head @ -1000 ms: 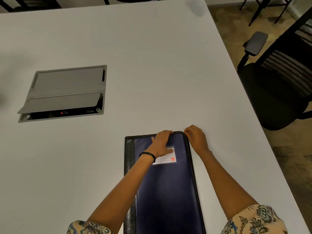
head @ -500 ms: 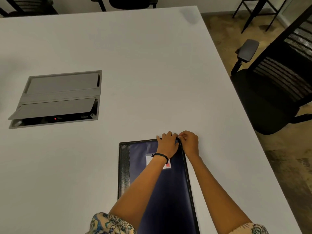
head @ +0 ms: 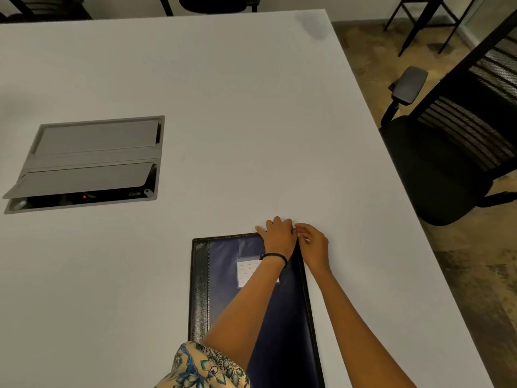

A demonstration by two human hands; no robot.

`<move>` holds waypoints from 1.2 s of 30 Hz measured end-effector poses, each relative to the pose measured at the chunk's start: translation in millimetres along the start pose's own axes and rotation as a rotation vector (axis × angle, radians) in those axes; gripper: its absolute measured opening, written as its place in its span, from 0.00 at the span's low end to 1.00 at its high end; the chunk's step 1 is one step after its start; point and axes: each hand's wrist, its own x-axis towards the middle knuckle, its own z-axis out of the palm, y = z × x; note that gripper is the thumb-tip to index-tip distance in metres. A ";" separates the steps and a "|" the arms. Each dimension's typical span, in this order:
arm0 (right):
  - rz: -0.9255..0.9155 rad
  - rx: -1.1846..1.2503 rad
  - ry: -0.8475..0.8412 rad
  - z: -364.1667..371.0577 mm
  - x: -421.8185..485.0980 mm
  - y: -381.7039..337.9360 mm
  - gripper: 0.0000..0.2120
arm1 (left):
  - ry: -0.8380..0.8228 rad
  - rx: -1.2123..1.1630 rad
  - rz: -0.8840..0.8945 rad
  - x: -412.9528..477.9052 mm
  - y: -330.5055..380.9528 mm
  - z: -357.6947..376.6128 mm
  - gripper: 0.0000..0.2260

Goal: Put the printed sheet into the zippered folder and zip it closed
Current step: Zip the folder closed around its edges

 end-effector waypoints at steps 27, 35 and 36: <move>0.245 -0.065 -0.089 5.7 -1.1 -3.1 0.06 | 0.148 -0.451 -0.125 -1.0 -8.4 -13.7 0.06; 0.253 -0.059 -0.094 4.9 -1.5 -3.7 0.06 | 0.193 -0.460 -0.172 0.7 -11.9 -13.8 0.07; 0.253 -0.059 -0.093 4.9 -1.6 -4.0 0.06 | 0.189 -0.455 -0.174 1.3 -11.8 -14.2 0.07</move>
